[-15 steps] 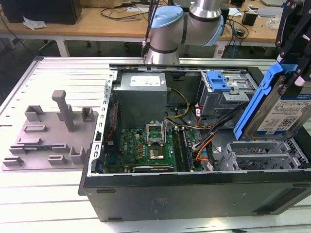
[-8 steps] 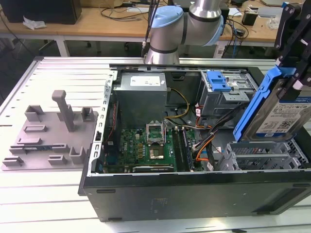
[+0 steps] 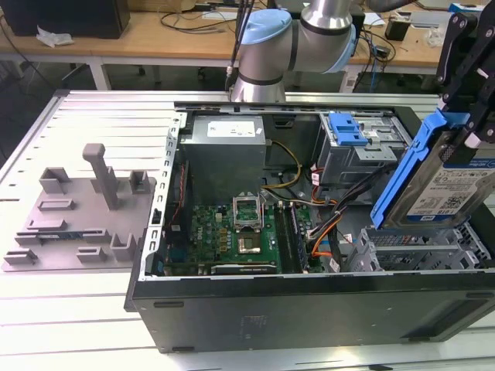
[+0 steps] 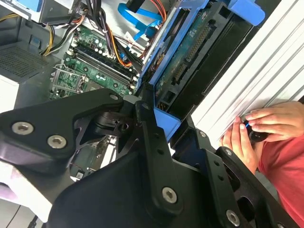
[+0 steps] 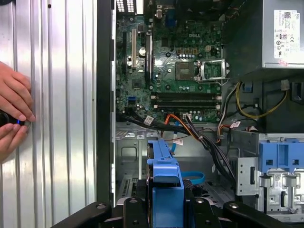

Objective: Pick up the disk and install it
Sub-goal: 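Insert the disk into the insertion slot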

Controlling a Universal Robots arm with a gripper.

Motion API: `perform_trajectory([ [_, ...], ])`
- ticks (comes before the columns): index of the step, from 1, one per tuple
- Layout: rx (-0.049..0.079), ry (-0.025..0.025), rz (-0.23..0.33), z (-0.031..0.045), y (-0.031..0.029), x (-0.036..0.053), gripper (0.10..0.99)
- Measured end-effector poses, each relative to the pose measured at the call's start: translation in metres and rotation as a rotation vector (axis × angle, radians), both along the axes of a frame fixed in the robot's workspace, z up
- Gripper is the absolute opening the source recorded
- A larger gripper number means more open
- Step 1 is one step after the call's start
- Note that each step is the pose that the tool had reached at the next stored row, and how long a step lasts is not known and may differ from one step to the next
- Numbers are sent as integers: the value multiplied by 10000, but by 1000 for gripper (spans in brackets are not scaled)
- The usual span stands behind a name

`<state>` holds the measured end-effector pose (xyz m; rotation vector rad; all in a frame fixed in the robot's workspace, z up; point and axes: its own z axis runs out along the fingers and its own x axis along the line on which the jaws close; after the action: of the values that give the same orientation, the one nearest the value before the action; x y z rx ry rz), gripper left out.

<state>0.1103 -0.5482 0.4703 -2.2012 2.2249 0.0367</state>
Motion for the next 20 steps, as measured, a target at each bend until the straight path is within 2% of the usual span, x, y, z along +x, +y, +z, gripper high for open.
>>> perform_trajectory([
  [12, 0, 1, 1, -81, -4, 4, 365],
  [20, -2, 1, -10, -163, -17, 21, 365],
])
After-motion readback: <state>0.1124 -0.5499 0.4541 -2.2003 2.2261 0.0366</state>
